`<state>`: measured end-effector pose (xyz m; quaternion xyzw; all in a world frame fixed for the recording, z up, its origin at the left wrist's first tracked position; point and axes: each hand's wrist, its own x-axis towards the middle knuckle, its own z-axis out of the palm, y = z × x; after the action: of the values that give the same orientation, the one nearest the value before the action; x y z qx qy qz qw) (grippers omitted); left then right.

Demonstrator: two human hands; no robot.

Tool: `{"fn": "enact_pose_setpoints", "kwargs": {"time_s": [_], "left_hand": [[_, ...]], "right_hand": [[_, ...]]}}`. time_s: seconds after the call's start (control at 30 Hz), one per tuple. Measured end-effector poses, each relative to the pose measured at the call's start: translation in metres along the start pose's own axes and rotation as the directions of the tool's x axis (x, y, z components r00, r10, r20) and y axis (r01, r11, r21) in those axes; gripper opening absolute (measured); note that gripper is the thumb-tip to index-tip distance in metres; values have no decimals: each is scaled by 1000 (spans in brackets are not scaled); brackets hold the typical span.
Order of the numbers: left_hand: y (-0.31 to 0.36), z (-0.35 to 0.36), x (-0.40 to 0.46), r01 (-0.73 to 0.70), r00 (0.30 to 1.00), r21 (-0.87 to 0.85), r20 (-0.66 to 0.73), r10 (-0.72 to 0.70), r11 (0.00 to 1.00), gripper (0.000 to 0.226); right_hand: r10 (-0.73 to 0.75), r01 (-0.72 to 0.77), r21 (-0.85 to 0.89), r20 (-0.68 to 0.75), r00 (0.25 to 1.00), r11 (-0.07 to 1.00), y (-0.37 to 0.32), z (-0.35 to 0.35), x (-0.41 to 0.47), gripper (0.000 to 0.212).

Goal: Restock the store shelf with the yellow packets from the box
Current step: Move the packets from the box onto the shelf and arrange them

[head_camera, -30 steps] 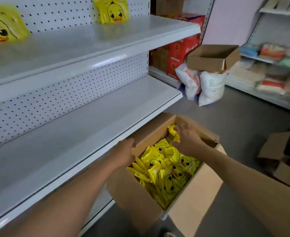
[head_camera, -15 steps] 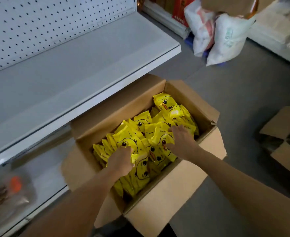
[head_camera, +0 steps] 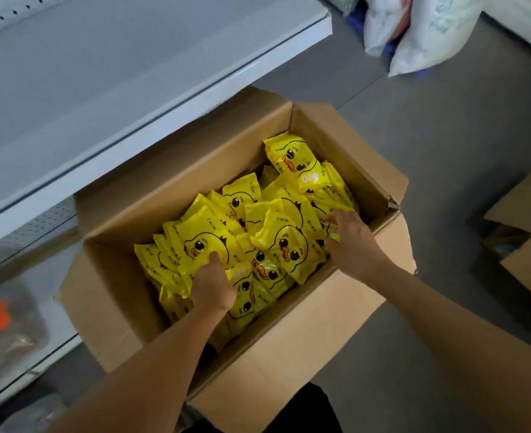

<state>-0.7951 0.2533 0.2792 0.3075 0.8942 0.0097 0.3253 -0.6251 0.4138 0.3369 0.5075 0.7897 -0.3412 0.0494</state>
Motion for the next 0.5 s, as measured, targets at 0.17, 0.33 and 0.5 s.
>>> {"fn": "enact_pose_setpoints", "kwargs": {"time_s": [0.17,0.33,0.5], "left_hand": [[-16,8,-5,37,997,-129,76,-27,991,17],[-13,-12,-1,18,1000,-261,14,-15,965,29],[-21,-51,13,-61,992,-383,-122,15,922,22]], "right_hand": [[-17,18,-24,47,999,1000,-3,8,7,41],[-13,22,-83,108,994,996,-9,20,22,41],[142,-128,-89,171,975,988,-19,34,40,36]]}}
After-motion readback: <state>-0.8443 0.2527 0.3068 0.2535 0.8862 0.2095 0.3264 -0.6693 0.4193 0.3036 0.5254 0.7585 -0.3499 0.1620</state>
